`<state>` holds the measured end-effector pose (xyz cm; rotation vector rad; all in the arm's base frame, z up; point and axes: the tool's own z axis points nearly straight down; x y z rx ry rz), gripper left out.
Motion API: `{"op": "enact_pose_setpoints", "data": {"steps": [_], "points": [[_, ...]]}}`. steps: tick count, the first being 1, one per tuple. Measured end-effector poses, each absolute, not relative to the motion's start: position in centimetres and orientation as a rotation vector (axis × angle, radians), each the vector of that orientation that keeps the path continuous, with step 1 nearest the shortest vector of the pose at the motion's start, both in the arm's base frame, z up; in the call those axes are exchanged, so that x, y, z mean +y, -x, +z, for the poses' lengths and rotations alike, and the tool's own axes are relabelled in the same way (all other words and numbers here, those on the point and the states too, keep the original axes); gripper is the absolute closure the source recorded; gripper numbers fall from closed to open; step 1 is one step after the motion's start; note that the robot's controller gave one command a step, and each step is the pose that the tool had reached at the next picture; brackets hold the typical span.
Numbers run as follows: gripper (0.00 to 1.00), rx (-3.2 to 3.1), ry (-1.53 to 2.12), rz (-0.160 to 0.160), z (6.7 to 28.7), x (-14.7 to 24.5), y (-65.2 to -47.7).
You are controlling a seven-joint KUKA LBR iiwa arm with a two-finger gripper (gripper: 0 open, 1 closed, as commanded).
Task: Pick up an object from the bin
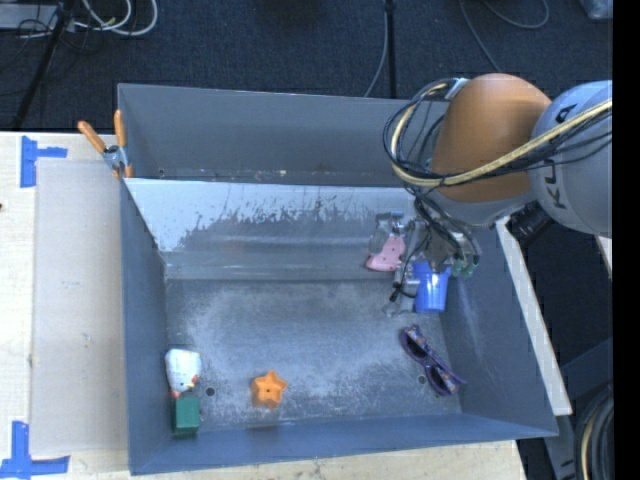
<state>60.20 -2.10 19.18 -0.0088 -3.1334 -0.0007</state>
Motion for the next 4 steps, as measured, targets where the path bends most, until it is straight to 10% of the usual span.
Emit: {"op": "enact_pose_setpoints", "data": {"steps": [1, 2, 4], "points": [[0.0, -3.141, 0.008, 0.0, 19.7, -2.1, -60.3], [0.0, -3.137, -0.005, 0.0, 15.6, 3.7, -58.3], [0.0, -3.151, -0.05, 0.0, 17.6, 7.8, -57.5]]}}
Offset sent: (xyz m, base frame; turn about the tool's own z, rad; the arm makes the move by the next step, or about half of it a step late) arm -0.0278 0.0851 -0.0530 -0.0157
